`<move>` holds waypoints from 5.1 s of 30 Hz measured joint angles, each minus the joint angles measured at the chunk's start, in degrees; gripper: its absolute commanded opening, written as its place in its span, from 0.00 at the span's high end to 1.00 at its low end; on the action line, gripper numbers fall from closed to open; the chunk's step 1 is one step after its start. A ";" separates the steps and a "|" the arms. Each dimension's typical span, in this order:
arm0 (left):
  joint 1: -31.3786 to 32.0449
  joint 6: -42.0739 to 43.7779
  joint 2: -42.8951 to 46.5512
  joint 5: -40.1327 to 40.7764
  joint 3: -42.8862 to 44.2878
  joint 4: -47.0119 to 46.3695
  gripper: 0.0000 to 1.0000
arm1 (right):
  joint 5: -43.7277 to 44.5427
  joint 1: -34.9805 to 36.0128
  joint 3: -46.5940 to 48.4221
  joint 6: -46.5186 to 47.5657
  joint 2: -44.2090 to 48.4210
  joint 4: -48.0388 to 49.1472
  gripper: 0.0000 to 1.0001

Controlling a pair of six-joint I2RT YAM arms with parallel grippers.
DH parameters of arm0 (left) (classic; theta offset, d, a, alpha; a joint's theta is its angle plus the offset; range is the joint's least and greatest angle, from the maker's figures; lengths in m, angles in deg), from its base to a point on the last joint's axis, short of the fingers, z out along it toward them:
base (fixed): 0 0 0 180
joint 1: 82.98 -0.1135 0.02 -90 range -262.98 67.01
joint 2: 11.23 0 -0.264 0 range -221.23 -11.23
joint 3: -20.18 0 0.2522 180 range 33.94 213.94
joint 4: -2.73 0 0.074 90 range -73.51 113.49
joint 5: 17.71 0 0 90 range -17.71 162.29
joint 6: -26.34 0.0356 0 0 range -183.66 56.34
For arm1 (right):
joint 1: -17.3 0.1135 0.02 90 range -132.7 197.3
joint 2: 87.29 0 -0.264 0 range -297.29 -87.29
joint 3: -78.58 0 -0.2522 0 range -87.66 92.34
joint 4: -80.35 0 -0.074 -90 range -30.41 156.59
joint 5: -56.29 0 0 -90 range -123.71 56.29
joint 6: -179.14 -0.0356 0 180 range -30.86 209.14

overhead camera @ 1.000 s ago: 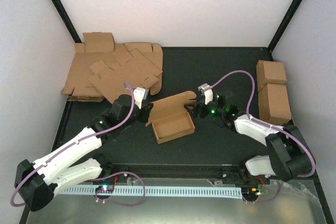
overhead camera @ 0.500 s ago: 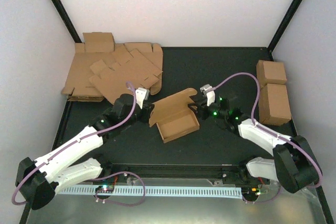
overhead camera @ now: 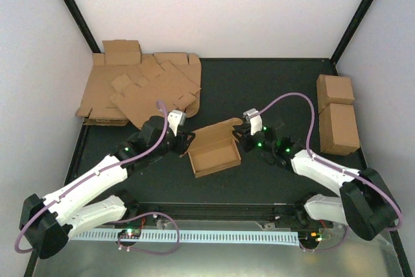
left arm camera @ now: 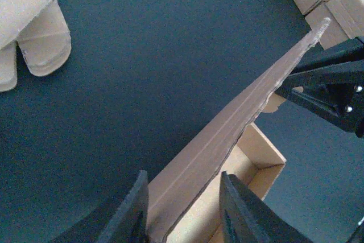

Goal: Fold the paper box

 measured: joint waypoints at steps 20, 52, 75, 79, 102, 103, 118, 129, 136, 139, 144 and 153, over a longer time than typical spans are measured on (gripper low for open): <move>0.00 -4.50 2.71 -5.92 -1.88 3.02 0.06 | 15.54 5.75 -2.08 -6.56 3.72 -0.09 0.98; -6.49 9.77 14.69 -8.59 1.33 10.47 0.01 | 5.88 5.16 4.07 2.34 15.17 -24.33 0.96; -7.52 17.27 2.62 -6.36 -0.63 3.89 0.01 | 1.33 5.07 8.15 6.32 11.41 -27.63 0.94; -10.49 15.61 -1.03 -6.69 -0.74 0.79 0.01 | 1.36 5.07 8.15 6.51 11.41 -27.65 0.94; -19.10 16.61 -16.09 -26.91 -0.68 -10.40 0.63 | 1.33 5.05 8.85 6.58 9.64 -27.78 0.93; -18.99 16.35 -16.09 -27.04 -0.70 -10.58 0.64 | 1.33 5.05 8.96 6.58 9.16 -27.78 0.93; -11.98 12.87 -12.96 -16.17 -2.43 -10.05 0.89 | 5.90 4.85 9.55 1.77 7.41 -28.26 0.87; -2.93 5.09 -4.02 -4.22 -9.75 -12.13 0.96 | 14.03 6.23 7.67 -7.65 8.66 -23.37 0.85; 3.58 -1.62 -3.96 4.55 -10.34 -14.01 0.96 | 18.45 9.29 6.08 -11.17 8.02 -20.59 0.86; 5.64 -4.52 -4.48 7.87 -10.34 -14.47 0.96 | 20.15 10.14 4.15 -12.15 8.13 -19.30 0.87; 9.22 -8.35 -4.94 12.55 -10.56 -15.89 0.96 | 22.10 11.21 -0.17 -13.20 9.97 -16.41 0.88; 15.58 -12.24 -4.42 20.37 -13.92 -19.12 0.96 | 25.18 13.27 -5.38 -15.63 13.25 -11.56 0.88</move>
